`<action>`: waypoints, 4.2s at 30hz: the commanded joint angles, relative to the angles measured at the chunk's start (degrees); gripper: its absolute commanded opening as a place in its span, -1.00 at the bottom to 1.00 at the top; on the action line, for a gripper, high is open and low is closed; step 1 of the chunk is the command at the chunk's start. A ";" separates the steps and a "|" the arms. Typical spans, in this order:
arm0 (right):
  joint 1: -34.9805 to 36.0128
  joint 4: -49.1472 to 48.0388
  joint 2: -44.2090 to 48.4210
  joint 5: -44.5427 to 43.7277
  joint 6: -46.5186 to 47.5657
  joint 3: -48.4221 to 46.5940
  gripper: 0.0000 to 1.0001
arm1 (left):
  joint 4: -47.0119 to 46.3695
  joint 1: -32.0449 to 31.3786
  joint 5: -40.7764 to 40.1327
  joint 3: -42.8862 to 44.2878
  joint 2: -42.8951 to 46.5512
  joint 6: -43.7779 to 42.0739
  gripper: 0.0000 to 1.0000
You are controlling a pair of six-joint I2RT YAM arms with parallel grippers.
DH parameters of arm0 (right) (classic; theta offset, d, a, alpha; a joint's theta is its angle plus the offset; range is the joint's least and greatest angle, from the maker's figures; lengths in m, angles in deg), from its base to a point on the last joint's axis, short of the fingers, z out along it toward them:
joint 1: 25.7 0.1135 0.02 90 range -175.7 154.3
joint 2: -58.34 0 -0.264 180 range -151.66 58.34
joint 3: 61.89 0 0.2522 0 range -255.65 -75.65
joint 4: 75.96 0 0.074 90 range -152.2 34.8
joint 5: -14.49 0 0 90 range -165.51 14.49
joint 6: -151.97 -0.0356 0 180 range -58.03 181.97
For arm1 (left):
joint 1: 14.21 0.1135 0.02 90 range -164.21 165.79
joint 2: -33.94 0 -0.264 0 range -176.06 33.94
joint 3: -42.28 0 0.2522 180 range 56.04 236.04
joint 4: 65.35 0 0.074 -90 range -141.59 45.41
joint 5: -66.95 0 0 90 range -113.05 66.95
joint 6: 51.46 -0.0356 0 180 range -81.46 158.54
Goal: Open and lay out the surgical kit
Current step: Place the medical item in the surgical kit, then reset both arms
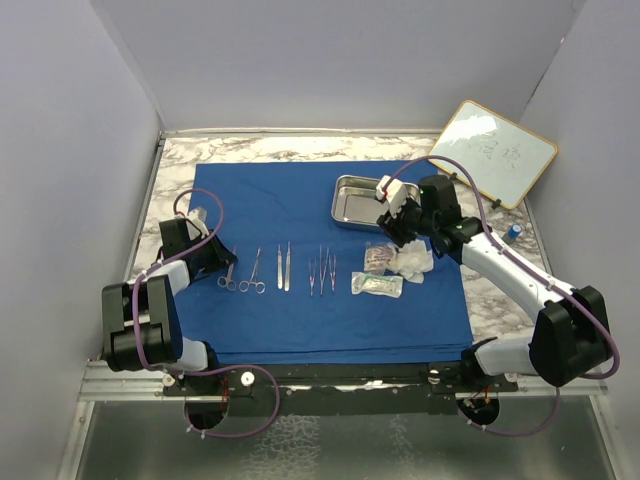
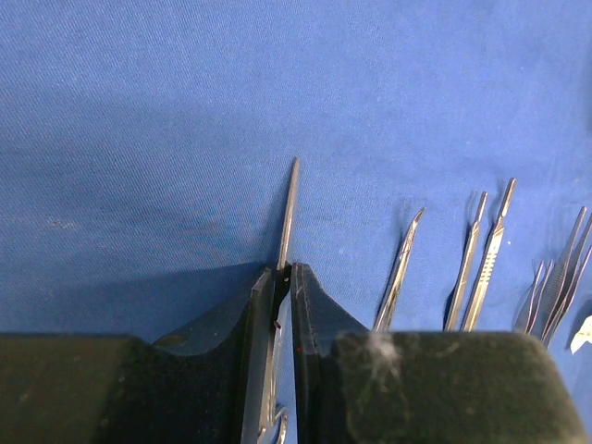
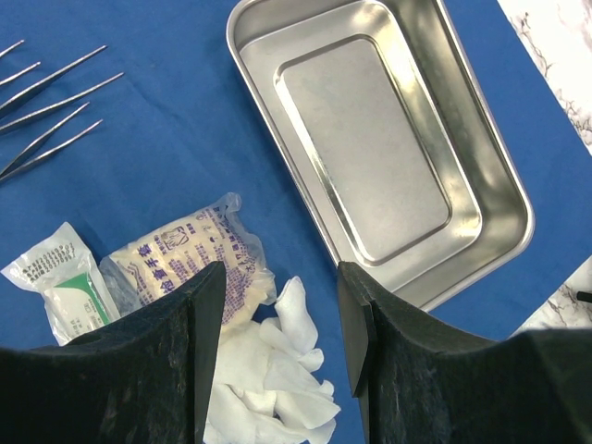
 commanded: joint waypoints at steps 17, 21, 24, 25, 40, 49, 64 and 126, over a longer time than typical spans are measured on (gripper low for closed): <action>-0.50 -0.25 -0.13 1.52 0.53 0.80 0.02 | 2.41 0.62 -3.52 0.40 1.91 -0.53 -0.53; -0.46 -0.25 -0.22 1.56 0.58 0.65 0.02 | 2.82 0.61 -4.26 0.23 2.99 -0.60 -0.52; -0.50 -0.16 -0.22 1.65 0.57 0.72 0.02 | 3.08 0.65 -4.95 0.23 3.77 -0.69 -0.52; -0.50 -0.16 -0.20 1.65 0.59 0.65 0.02 | 3.19 0.66 -5.11 0.24 4.01 -0.68 -0.52; -3.74 -0.90 1.71 -1.20 -4.48 -0.53 0.08 | 5.90 0.60 -6.25 4.15 11.52 -6.35 -0.44; -12.24 -3.88 5.66 -9.32 -10.59 -0.95 0.31 | 8.71 0.52 -6.93 11.43 13.79 -16.52 -0.11; -15.22 -4.81 5.42 -19.58 -19.37 -5.64 0.84 | -2.62 0.46 -9.61 22.18 14.80 -24.71 0.98; -16.06 -14.85 22.29 -10.75 -15.07 3.78 1.00 | -0.40 3.28 -3.63 25.27 19.28 -16.72 0.98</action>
